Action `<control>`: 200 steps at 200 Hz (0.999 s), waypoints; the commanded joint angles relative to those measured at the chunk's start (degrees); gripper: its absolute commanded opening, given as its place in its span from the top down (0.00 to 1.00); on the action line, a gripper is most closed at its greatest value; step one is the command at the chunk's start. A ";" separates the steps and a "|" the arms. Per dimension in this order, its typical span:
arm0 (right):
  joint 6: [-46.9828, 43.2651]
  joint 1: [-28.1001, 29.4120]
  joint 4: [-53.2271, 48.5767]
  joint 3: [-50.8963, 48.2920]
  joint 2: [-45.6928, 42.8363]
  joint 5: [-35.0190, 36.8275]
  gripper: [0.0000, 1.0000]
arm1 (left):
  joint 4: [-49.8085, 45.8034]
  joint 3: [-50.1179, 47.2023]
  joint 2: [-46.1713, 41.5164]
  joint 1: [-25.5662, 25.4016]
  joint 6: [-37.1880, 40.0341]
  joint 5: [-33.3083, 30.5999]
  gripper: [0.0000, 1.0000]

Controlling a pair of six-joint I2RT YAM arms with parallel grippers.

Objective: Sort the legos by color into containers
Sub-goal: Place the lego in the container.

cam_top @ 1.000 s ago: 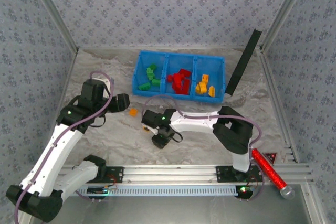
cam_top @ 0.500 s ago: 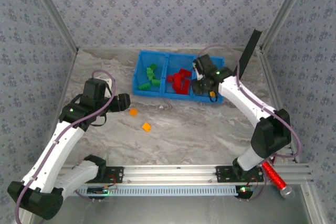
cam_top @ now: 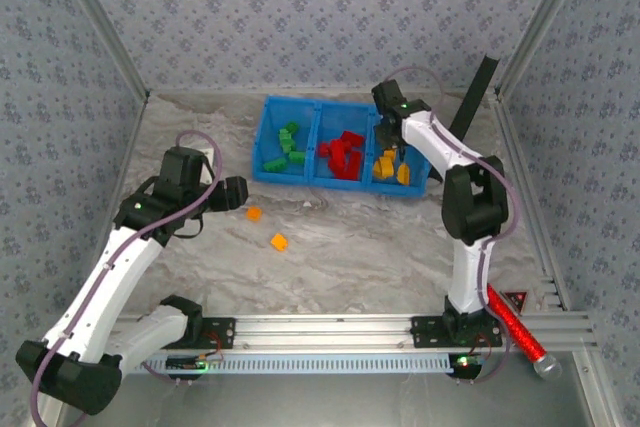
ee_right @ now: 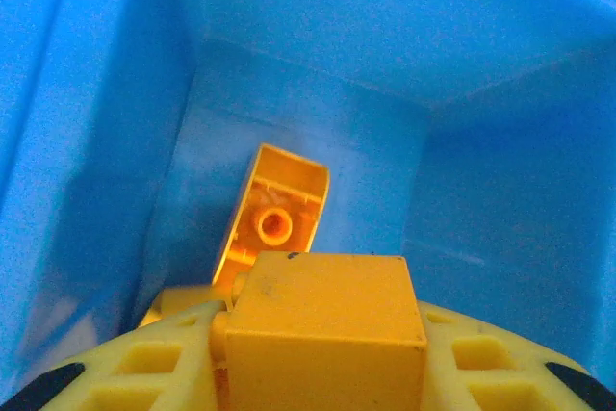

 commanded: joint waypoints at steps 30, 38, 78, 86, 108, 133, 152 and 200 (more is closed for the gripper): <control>-2.35 -1.31 -2.18 7.14 7.49 4.95 0.60 | -2.15 2.00 -0.25 0.40 0.99 -1.23 0.20; -2.09 -1.49 -2.13 7.08 7.76 5.01 0.58 | -2.12 1.95 -0.23 0.40 0.97 -1.23 0.20; -0.67 -2.35 -1.72 5.31 6.87 4.31 0.38 | -2.43 2.46 -0.05 0.40 0.83 -1.59 0.19; -0.58 -2.33 -1.56 4.73 5.99 4.19 0.35 | -2.30 2.67 -0.05 0.40 0.63 -1.62 0.19; -0.67 -2.02 -1.82 3.39 2.61 4.05 0.32 | -1.61 2.56 -0.47 0.40 0.10 -1.45 0.19; 0.05 -1.05 -3.10 1.52 -2.97 2.86 0.34 | -0.53 1.65 -1.16 0.40 -0.51 -0.75 0.19; 1.64 -0.03 -3.79 -1.35 -8.66 1.66 0.37 | -0.23 1.21 -1.62 0.40 -0.76 0.07 0.19; 12.90 6.15 -1.76 -13.41 -21.80 -11.09 0.33 | -0.12 1.10 -3.38 0.40 -0.70 -0.03 0.19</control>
